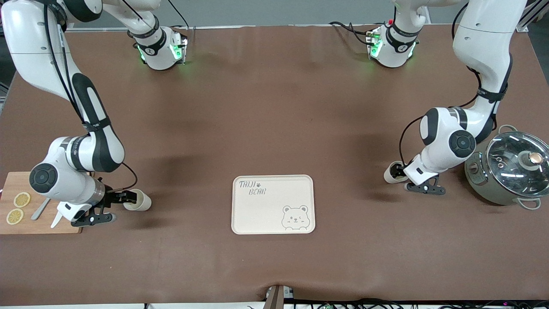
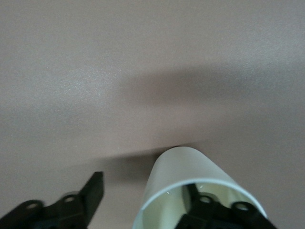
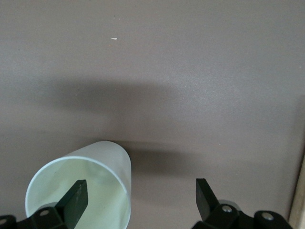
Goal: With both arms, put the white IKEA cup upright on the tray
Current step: 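Lift the cup with the left gripper while the right gripper lifts its cup, then carry the cup over the tray with the left gripper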
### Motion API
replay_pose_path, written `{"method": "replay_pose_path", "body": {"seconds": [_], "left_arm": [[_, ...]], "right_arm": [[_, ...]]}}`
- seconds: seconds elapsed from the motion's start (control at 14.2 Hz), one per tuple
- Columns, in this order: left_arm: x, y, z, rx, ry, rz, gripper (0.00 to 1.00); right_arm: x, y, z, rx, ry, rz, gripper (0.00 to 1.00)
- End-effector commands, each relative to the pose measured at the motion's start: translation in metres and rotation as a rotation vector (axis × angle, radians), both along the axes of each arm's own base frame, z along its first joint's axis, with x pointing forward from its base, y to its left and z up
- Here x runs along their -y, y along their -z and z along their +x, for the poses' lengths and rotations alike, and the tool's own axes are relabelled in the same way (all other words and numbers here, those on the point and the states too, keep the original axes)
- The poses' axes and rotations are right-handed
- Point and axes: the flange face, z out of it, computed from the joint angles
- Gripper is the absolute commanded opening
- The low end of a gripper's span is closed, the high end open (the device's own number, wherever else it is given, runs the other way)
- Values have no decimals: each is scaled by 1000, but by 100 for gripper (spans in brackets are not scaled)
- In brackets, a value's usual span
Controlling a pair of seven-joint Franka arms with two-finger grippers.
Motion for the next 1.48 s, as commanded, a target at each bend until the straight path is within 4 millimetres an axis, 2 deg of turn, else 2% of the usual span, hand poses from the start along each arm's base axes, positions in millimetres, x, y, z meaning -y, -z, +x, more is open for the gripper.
{"method": "replay_pose_path", "body": {"seconds": [0.0,0.14,0.42,0.56,0.7,0.77,0.91,1.06,1.27,1.41], "left_arm": [[2,-3,1,14,-15,-3,0],[4,-3,1,14,-18,-3,0],[3,-10,2,25,-21,-4,0],[3,-37,7,58,-35,-6,0],[9,-67,20,89,-55,-16,0],[29,-79,25,94,-79,-38,0],[70,-104,39,116,-168,-79,0],[114,-130,51,116,-229,-105,0],[169,-145,65,86,-303,-120,0],[202,-144,69,49,-322,-110,0]], "right_arm": [[-1,6,5,12,-13,-8,100],[3,10,4,13,-7,-7,100],[-2,13,4,13,-13,-5,100],[-3,13,4,10,-14,-5,100],[-4,13,4,11,-15,-5,79],[-4,13,4,10,-15,-5,72],[-3,12,4,8,-12,-5,68],[-4,11,4,8,-13,-5,57],[-5,11,4,7,-13,-4,40],[-4,11,4,5,-9,-3,30]]}}
